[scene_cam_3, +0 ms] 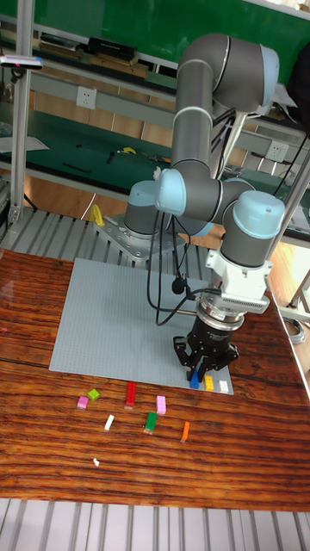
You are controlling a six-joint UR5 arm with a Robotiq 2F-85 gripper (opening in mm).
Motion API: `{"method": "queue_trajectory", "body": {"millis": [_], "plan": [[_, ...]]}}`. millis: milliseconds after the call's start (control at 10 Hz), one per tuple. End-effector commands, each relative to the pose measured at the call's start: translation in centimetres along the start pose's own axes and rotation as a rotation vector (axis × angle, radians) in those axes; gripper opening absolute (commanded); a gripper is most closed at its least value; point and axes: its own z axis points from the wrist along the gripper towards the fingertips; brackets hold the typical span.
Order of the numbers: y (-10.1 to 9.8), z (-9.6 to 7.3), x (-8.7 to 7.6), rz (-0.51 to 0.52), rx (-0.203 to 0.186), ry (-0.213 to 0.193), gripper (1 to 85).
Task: Build with small Lego blocks
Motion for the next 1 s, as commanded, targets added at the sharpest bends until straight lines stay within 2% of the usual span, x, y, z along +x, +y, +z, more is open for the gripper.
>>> {"method": "queue_trajectory", "body": {"millis": [0, 400, 800, 900], "plan": [[0.3, 0.1, 0.1, 0.003, -0.017, 0.013, 1.0], [-0.9, -0.7, 0.2, -0.024, -0.034, 0.049, 1.0], [1.1, -1.6, -0.1, 0.001, -0.009, 0.07, 1.3], [1.5, -2.0, -0.1, -0.019, -0.013, 0.08, 6.0]]}}
